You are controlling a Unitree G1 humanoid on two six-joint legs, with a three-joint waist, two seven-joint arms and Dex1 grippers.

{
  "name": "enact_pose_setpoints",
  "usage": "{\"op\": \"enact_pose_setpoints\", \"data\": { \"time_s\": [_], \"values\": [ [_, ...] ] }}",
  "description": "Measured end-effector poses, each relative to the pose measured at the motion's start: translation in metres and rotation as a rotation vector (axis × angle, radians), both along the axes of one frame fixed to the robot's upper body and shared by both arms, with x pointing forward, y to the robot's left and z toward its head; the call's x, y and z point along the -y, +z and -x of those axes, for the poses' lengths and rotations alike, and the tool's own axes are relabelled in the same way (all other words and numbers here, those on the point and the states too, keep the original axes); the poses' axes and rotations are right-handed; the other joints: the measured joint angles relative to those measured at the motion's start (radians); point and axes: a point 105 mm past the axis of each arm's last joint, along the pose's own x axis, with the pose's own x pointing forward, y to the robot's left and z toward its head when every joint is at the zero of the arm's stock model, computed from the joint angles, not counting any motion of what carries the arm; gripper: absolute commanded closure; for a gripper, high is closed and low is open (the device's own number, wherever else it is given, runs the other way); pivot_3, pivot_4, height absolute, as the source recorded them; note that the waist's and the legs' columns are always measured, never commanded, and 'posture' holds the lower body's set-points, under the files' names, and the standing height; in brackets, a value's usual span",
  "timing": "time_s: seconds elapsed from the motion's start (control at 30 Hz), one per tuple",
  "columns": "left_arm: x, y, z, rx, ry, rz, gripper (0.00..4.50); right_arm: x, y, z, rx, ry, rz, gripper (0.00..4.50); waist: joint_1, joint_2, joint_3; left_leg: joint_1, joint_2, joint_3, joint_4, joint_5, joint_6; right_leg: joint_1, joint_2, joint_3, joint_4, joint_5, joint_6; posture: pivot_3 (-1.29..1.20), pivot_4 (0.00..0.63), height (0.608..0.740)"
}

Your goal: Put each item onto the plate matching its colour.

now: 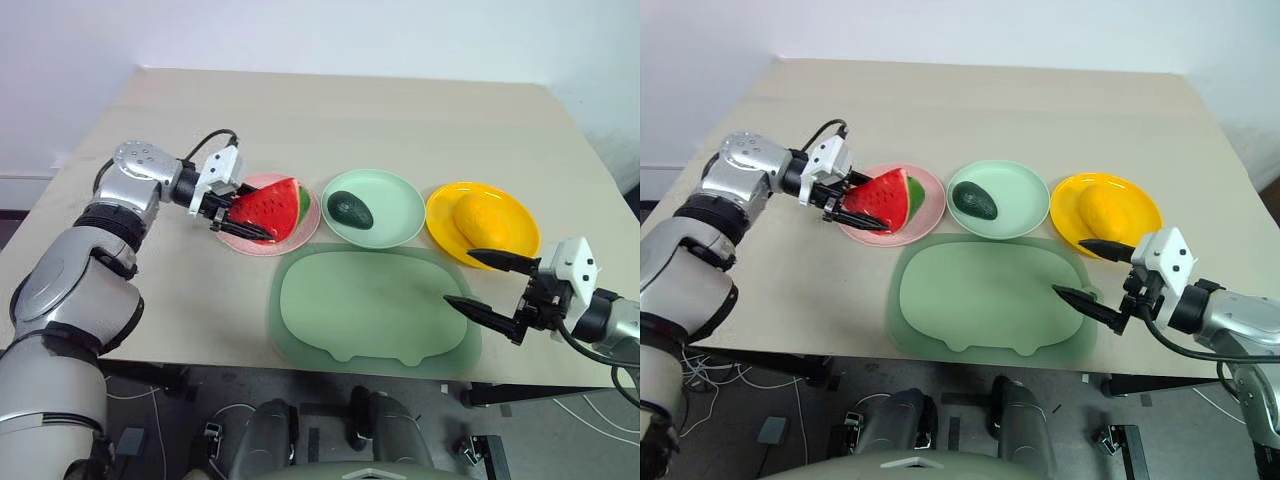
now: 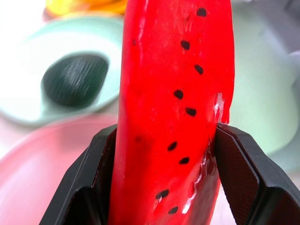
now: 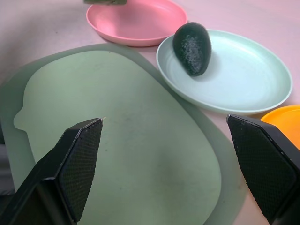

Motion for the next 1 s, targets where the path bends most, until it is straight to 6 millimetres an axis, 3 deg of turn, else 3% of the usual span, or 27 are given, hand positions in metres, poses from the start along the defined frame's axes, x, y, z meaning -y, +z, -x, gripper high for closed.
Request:
{"op": "enact_pose_setpoints", "data": {
  "time_s": [0.37, 0.63, 0.8, 1.0],
  "values": [
    [-0.023, -0.015, -0.007, 0.057, 0.083, -0.162, 1.88, -0.007, -0.003, -0.001, -0.01, 0.024, -0.005, 0.0, -0.001, 0.0, 0.0, 0.0, 0.0, 0.0, 0.0, 0.0, 0.0, 0.0, 0.0, 0.0, 0.0, 0.001, 0.001, 0.0, 0.15, 0.733],
    [-0.029, -0.018, -0.026, 0.157, 0.231, -0.22, 1.88, -0.006, -0.007, 0.001, -0.022, 0.015, -0.005, 0.0, -0.001, 0.0, 0.0, 0.0, 0.0, 0.001, 0.0, 0.0, 0.0, 0.0, 0.0, 0.0, 0.001, 0.001, 0.001, 0.0, 0.15, 0.733],
    [-0.031, -0.017, -0.032, 0.193, 0.275, -0.226, 0.18, -0.006, -0.009, 0.002, -0.027, 0.006, -0.009, 0.0, -0.002, 0.0, 0.0, 0.0, 0.0, 0.001, 0.0, 0.0, 0.0, 0.0, 0.0, 0.0, 0.001, 0.001, 0.002, 0.0, 0.15, 0.733],
    [-0.029, -0.017, -0.034, 0.209, 0.283, -0.229, 0.04, -0.006, -0.009, 0.002, -0.025, 0.005, -0.012, 0.0, -0.001, 0.0, 0.0, 0.001, 0.0, 0.001, 0.0, 0.0, 0.0, 0.001, 0.0, 0.0, 0.001, 0.001, 0.002, 0.0, 0.15, 0.733]
  ]
}}
